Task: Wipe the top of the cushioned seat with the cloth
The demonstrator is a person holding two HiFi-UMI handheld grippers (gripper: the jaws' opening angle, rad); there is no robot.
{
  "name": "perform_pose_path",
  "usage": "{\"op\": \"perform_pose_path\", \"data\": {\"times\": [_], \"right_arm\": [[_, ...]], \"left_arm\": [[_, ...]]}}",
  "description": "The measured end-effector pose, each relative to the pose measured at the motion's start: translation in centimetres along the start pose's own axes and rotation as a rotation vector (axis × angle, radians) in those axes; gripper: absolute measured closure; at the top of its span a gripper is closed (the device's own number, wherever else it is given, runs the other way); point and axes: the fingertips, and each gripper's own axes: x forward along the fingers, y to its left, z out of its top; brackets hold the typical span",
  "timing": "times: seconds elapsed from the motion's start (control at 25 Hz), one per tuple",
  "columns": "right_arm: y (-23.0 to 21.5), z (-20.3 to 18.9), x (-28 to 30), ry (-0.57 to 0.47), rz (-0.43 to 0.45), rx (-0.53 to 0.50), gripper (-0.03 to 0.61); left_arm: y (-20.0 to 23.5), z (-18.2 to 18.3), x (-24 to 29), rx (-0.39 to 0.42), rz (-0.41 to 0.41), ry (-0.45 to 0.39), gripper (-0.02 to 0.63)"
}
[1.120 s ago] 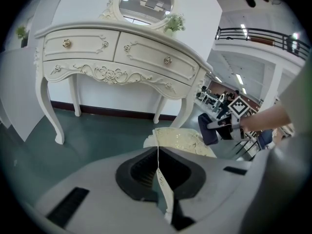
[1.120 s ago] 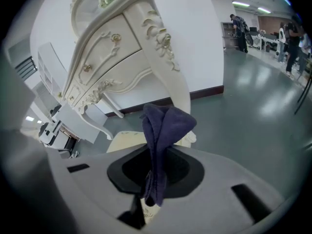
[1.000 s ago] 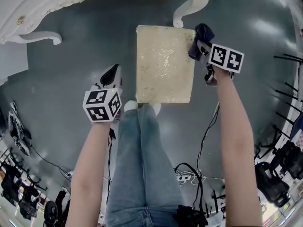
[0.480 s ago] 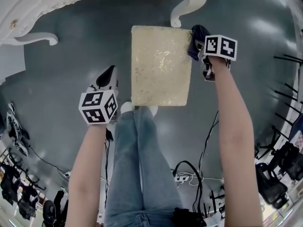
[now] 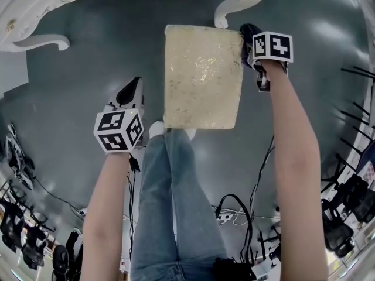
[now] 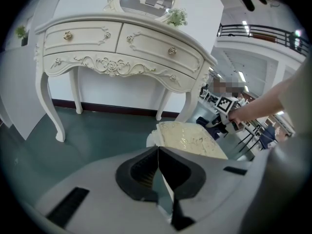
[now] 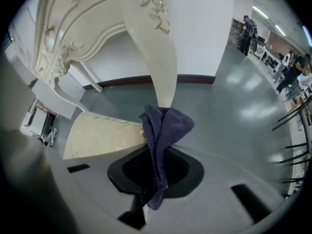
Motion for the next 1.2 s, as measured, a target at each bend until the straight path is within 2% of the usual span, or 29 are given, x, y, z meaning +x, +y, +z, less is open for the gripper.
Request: {"op": "perform_pose_path", "data": {"times": [0.72, 1.2], "right_arm": [[5.2, 1.9, -1.0, -0.026, 0.055, -0.107, 0.540], [9.7, 2.6, -0.1, 0.013, 0.088, -0.176, 0.540]], "left_arm": [[1.2, -0.2, -1.4, -0.005, -0.013, -0.010, 0.609], [2.8, 0.2, -2.0, -0.018, -0.008, -0.024, 0.609]]}}
